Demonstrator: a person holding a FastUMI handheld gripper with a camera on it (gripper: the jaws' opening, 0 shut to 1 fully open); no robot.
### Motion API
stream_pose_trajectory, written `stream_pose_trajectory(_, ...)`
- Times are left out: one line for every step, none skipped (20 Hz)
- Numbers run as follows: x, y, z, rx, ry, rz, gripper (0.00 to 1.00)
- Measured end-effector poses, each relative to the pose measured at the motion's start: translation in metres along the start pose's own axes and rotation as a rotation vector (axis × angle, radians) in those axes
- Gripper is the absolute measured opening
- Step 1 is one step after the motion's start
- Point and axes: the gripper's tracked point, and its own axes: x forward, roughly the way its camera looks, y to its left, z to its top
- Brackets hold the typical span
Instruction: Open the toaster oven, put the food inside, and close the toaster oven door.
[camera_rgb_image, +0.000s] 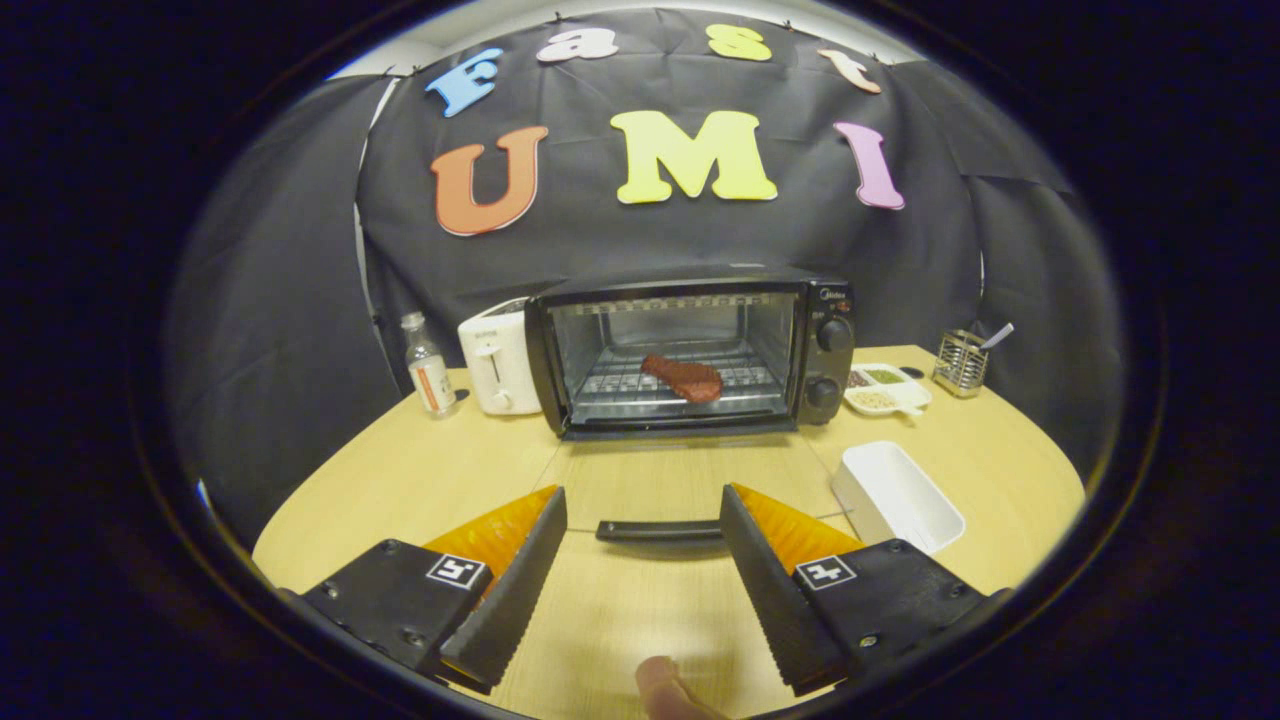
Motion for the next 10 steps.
stream_pose_trajectory(-0.001, 0.002, -0.008, -0.02, 0.014, 0.0, 0.98)
stream_pose_trajectory(0.0, 0.004, -0.016, -0.036, 0.032, 0.002, 0.98)
stream_pose_trajectory(0.0, 0.006, -0.026, -0.043, 0.049, 0.007, 0.98)
stream_pose_trajectory(0.002, 0.006, -0.034, -0.04, 0.068, 0.007, 0.98)
stream_pose_trajectory(0.004, 0.005, -0.04, -0.031, 0.085, 0.004, 0.98)
stream_pose_trajectory(0.009, 0.003, -0.047, -0.02, 0.108, -0.005, 0.98)
stream_pose_trajectory(0.013, 0.001, -0.054, -0.009, 0.139, -0.013, 0.98)
stream_pose_trajectory(0.017, -0.003, -0.058, 0.001, 0.157, -0.024, 0.98)
stream_pose_trajectory(0.02, -0.006, -0.06, 0.009, 0.168, -0.036, 0.98)
stream_pose_trajectory(0.024, -0.009, -0.061, 0.015, 0.179, -0.044, 0.98)
